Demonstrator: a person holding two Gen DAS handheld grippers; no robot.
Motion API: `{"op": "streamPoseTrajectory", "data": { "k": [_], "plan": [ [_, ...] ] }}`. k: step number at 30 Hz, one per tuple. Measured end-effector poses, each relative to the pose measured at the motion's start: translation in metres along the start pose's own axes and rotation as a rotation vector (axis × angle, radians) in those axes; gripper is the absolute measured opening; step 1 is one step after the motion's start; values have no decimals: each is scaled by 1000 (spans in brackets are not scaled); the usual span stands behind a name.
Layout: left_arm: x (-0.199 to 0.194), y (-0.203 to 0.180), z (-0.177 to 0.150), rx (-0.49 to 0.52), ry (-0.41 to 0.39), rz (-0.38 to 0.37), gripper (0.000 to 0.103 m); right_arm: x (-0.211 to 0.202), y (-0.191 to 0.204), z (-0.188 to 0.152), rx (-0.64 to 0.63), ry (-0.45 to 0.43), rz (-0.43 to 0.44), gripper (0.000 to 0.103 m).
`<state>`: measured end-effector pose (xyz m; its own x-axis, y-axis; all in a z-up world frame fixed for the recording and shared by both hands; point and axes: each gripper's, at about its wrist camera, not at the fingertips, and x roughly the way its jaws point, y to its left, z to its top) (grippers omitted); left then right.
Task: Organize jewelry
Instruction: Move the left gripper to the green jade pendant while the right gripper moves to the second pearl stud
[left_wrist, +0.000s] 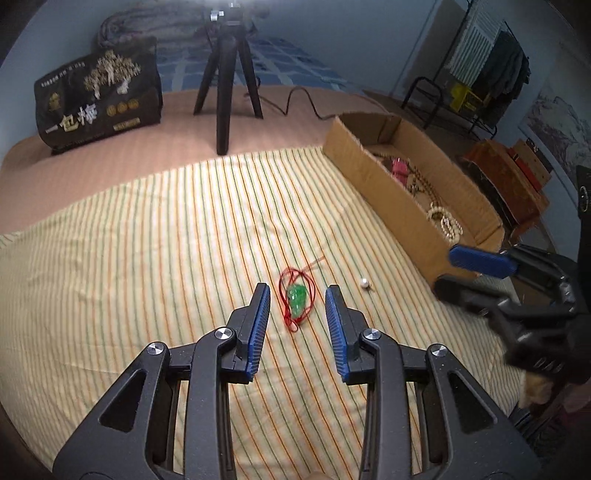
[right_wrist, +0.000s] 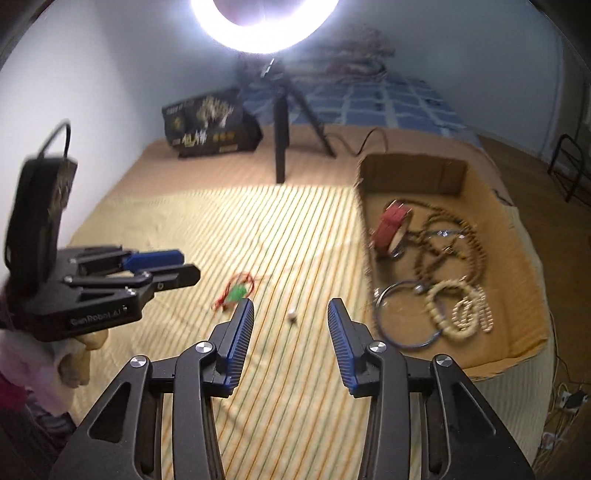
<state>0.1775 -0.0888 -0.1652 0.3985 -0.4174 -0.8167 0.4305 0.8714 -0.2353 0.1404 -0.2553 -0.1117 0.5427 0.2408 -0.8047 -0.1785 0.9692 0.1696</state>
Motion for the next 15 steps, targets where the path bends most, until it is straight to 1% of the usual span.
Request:
{"op": "streamPoseTrajectory", "data": {
  "k": [3, 4, 15],
  "plan": [
    [9, 0, -4, 3, 22, 0, 30, 16, 7, -6, -24, 41, 1, 31],
    [12, 1, -4, 4, 29, 1, 30, 23, 8, -8, -29, 56, 2, 30],
    [28, 6, -7, -18, 55, 1, 30, 51, 8, -14, -49, 102, -17, 28]
  ]
}}
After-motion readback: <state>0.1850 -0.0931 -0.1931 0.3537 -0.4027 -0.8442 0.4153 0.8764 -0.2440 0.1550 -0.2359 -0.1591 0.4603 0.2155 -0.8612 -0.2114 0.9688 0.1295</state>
